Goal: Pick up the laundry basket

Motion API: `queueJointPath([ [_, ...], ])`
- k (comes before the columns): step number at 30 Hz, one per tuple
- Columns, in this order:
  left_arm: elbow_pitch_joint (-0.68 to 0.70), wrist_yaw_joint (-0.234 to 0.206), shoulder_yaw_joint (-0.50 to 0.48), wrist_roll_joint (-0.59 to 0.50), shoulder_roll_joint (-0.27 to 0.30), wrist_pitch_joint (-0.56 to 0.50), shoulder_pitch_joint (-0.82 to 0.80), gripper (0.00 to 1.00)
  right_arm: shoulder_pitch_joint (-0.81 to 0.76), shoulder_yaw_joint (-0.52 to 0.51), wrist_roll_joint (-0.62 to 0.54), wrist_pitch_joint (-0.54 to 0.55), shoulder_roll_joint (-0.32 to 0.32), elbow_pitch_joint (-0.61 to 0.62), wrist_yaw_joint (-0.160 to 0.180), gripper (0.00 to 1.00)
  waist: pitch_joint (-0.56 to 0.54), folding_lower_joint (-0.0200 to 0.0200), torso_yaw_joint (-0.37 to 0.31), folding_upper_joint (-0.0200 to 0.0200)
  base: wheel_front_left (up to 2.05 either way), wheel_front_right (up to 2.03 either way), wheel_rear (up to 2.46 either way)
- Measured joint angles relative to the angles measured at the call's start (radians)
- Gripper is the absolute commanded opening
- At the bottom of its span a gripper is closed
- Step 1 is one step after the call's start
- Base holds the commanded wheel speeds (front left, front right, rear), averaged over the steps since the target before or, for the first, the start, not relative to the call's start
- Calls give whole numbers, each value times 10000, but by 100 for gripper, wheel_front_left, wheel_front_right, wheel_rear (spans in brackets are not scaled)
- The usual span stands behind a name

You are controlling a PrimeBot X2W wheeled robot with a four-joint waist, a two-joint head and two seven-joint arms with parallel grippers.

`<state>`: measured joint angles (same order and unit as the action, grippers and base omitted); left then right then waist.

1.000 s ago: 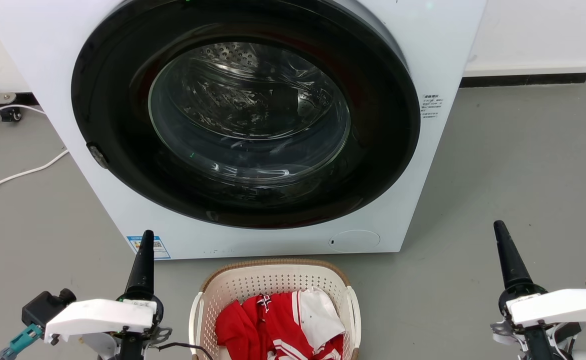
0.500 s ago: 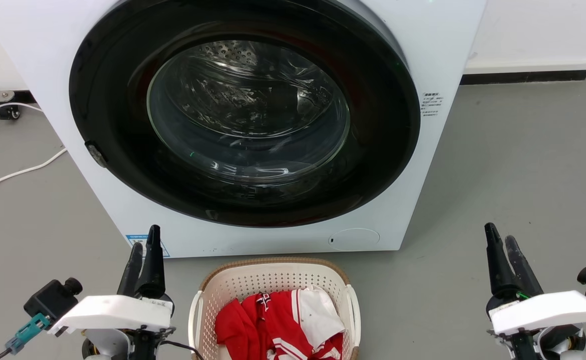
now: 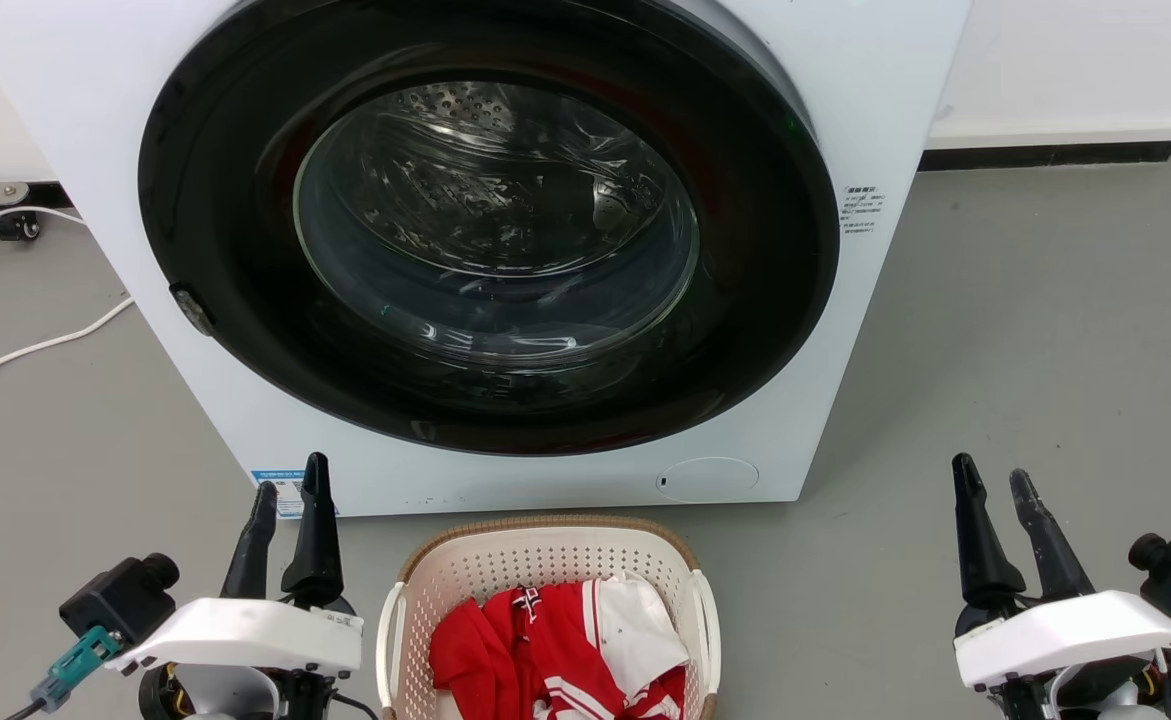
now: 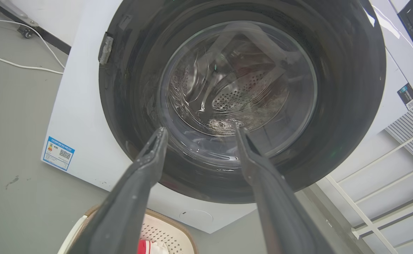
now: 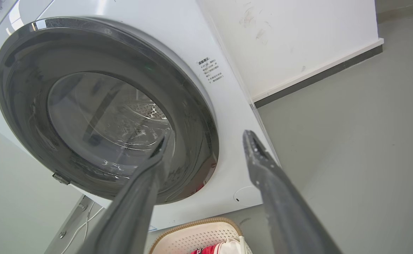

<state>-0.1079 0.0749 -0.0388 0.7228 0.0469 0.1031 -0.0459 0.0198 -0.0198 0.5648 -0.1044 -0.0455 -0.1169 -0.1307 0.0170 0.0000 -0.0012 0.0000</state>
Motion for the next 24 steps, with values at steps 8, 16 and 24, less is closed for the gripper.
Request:
queueJointPath([
  [8, 33, -81, 81, -1005, 2, 240, 104, 100, -92, 61, -1003, -203, -2, 46, 0, 100, -14, 0, 5, 0, 0, 0, 0],
  [16, 56, -176, 146, -1889, 4, 428, 184, 100, -215, 105, -1871, -445, -4, 59, 0, 100, -24, 0, 10, 0, 0, 0, 0],
  [24, 86, -240, 217, -2719, 6, 635, 209, 100, -251, 161, -2725, -637, -6, 127, 0, 100, -19, 0, 17, 0, 0, 0, 0],
])
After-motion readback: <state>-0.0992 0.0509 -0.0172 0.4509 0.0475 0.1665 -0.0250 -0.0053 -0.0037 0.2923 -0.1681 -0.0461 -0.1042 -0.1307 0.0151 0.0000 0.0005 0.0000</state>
